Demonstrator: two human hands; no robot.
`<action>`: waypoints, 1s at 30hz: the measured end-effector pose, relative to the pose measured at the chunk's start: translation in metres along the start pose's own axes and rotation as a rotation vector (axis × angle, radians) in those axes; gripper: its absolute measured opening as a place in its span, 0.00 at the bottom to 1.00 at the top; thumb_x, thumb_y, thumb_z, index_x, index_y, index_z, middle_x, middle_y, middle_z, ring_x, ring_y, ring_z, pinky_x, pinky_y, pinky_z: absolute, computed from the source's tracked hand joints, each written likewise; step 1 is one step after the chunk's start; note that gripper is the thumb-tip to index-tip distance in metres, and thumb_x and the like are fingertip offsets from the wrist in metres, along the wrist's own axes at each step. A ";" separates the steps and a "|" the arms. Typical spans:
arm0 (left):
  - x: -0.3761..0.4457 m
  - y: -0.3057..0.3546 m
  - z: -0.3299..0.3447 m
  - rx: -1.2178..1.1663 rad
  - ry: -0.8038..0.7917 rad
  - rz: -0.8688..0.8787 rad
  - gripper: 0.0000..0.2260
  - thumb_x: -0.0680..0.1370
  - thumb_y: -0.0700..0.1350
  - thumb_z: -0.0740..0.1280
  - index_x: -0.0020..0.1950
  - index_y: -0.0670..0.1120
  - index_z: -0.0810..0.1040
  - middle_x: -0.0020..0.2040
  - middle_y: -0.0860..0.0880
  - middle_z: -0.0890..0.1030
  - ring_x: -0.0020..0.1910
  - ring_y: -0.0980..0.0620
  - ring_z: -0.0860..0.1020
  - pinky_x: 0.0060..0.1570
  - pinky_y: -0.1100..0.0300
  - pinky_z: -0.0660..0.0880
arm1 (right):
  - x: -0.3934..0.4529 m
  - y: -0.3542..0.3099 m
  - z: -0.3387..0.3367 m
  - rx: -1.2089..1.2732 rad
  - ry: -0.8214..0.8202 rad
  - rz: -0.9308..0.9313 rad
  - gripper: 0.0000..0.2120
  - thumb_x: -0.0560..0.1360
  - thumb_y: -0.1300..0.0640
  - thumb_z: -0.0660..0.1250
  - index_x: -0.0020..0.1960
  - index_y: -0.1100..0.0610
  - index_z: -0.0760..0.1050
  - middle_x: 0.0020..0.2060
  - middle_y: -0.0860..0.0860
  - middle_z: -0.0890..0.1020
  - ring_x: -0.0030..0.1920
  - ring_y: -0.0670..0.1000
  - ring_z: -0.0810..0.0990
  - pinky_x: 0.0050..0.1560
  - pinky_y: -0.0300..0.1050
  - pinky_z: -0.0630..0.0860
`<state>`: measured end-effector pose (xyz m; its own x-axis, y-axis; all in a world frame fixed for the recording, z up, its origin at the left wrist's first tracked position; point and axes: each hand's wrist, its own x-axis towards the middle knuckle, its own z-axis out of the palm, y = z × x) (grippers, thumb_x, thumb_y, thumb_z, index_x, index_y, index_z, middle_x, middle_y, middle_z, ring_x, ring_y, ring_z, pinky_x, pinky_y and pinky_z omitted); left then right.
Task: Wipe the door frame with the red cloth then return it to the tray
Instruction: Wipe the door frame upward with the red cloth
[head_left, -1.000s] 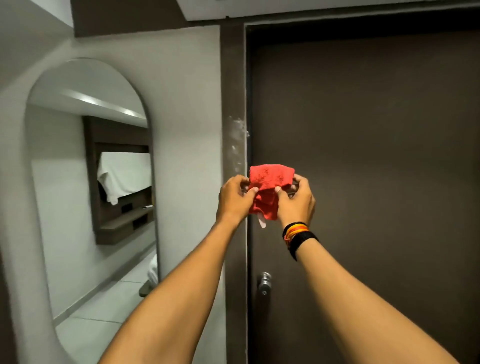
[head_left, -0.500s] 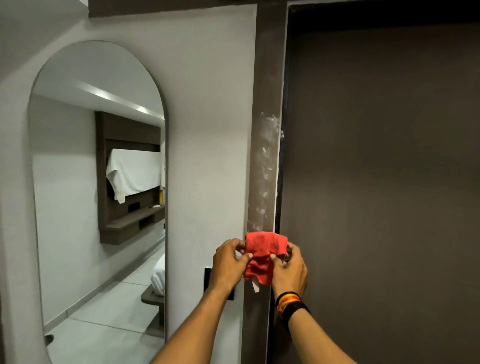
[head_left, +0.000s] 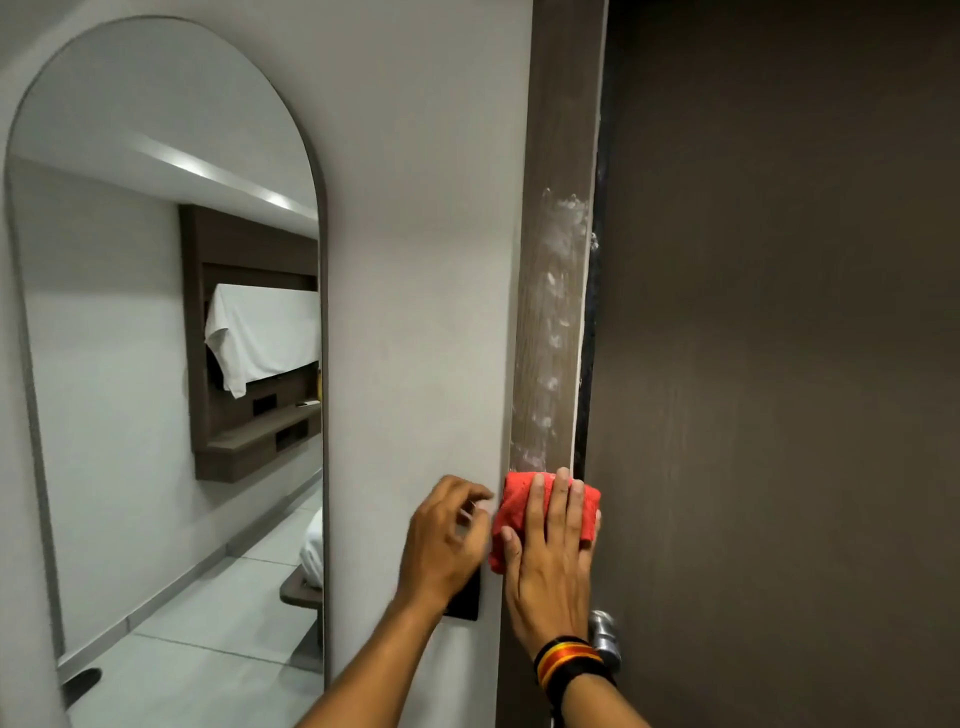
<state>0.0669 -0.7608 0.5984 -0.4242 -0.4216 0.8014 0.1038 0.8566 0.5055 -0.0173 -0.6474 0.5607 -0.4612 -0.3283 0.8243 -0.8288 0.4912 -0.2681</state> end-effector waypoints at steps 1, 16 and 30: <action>0.010 -0.006 -0.003 0.057 0.086 0.069 0.12 0.79 0.44 0.62 0.58 0.49 0.82 0.57 0.52 0.81 0.57 0.51 0.81 0.57 0.53 0.80 | 0.004 0.004 0.006 -0.036 -0.002 -0.015 0.33 0.84 0.42 0.46 0.83 0.55 0.43 0.83 0.56 0.44 0.83 0.58 0.42 0.77 0.70 0.54; 0.145 -0.003 0.016 0.482 0.337 0.377 0.25 0.86 0.44 0.52 0.84 0.41 0.58 0.85 0.44 0.55 0.85 0.46 0.52 0.84 0.49 0.49 | 0.008 0.024 0.054 -0.226 0.189 -0.079 0.40 0.80 0.39 0.53 0.83 0.55 0.41 0.83 0.57 0.43 0.82 0.60 0.41 0.79 0.62 0.50; 0.148 0.000 0.016 0.600 0.316 0.302 0.28 0.86 0.48 0.51 0.85 0.42 0.52 0.86 0.43 0.52 0.86 0.43 0.50 0.84 0.45 0.49 | 0.171 -0.025 -0.047 -0.169 0.294 -0.156 0.32 0.84 0.42 0.54 0.82 0.54 0.51 0.83 0.57 0.52 0.83 0.59 0.45 0.77 0.69 0.56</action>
<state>-0.0109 -0.8182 0.7122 -0.1667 -0.1301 0.9774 -0.3727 0.9260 0.0597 -0.0605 -0.6776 0.7320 -0.2024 -0.1763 0.9633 -0.8064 0.5881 -0.0618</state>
